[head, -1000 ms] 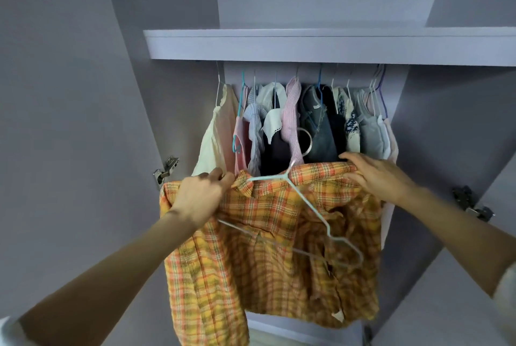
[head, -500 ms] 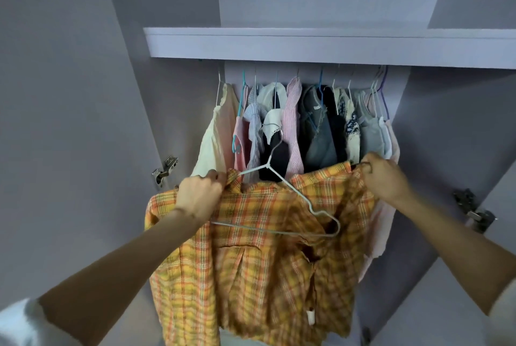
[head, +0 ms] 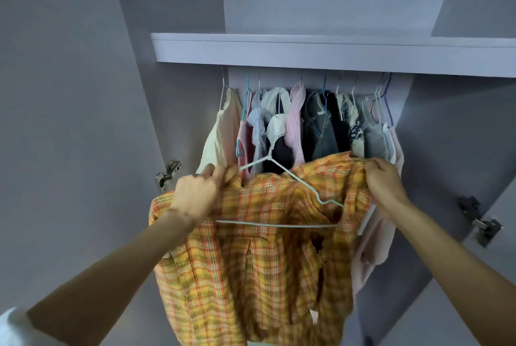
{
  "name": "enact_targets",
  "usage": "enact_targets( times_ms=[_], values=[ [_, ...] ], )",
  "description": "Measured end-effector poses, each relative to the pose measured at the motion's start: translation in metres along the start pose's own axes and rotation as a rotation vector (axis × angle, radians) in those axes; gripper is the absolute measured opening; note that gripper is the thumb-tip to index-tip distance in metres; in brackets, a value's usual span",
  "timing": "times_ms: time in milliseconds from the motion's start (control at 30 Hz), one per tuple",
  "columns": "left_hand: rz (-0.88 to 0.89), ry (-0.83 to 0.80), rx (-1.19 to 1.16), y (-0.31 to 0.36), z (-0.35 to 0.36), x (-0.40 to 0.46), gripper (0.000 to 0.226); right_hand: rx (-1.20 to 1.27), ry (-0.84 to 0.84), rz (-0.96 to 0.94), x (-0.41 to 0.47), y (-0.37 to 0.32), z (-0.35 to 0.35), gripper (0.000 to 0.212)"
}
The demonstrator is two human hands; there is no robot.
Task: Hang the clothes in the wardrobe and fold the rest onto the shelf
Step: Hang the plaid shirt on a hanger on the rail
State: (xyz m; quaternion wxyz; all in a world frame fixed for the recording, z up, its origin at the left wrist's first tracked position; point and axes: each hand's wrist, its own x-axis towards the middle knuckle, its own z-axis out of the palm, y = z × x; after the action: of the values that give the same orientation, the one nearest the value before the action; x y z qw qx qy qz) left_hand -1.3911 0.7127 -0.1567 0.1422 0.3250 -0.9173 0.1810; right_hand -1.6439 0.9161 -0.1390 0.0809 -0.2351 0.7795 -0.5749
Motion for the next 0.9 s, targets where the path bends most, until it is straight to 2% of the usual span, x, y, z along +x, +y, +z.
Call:
enact_targets(
  times_ms=[100, 200, 267, 333, 433, 500, 533, 633, 667, 700, 733, 833, 867, 900],
  values=[
    [0.189, -0.012, -0.033, 0.014, 0.000, -0.008, 0.029, -0.068, 0.014, 0.035, 0.008, -0.010, 0.000, 0.036],
    [0.283, -0.100, 0.049, 0.028, 0.006, -0.016, 0.045, 0.011, 0.102, 0.055, 0.014, -0.023, -0.003, 0.034],
    [0.233, -0.101, 0.077, 0.028, 0.009, -0.017, 0.049, -0.024, 0.139, 0.027, 0.016, -0.027, -0.007, 0.026],
    [0.111, -0.057, 0.056, 0.023, 0.008, -0.013, 0.044, -0.055, 0.141, -0.001, 0.014, -0.024, -0.012, 0.025],
    [-0.067, -0.018, -0.032, 0.016, 0.005, -0.006, 0.034, 0.018, 0.057, -0.004, 0.002, -0.013, -0.012, 0.030],
    [-0.165, 0.032, -0.163, 0.011, 0.004, -0.001, 0.027, 0.068, -0.082, 0.012, -0.010, -0.004, -0.008, 0.028],
    [-0.206, 0.073, -0.243, 0.008, 0.004, 0.000, 0.024, 0.024, -0.206, 0.028, -0.017, 0.002, -0.007, 0.026],
    [-0.219, 0.199, -0.394, 0.001, 0.002, 0.001, 0.025, -0.360, -0.847, 0.214, -0.037, 0.010, -0.011, 0.017],
    [-0.201, 0.222, -0.426, 0.000, 0.000, 0.001, 0.025, -0.458, -1.007, 0.247, -0.039, 0.011, -0.013, 0.018],
    [-0.183, 0.239, -0.446, -0.001, -0.002, 0.000, 0.024, -0.513, -1.037, 0.212, -0.037, 0.010, -0.014, 0.017],
    [-0.165, 0.253, -0.458, -0.001, -0.004, -0.001, 0.023, -0.518, -0.946, 0.117, -0.034, 0.008, -0.012, 0.015],
    [-0.107, 0.279, -0.479, 0.000, -0.009, -0.003, 0.016, -0.459, -0.359, -0.259, -0.023, -0.007, -0.001, 0.013],
    [-0.096, 0.277, -0.480, 0.000, -0.011, -0.004, 0.015, -0.476, -0.254, -0.396, -0.021, -0.011, 0.004, 0.013],
    [-0.086, 0.271, -0.480, 0.001, -0.012, -0.005, 0.015, -0.528, -0.228, -0.523, -0.021, -0.016, 0.010, 0.025]
  ],
)
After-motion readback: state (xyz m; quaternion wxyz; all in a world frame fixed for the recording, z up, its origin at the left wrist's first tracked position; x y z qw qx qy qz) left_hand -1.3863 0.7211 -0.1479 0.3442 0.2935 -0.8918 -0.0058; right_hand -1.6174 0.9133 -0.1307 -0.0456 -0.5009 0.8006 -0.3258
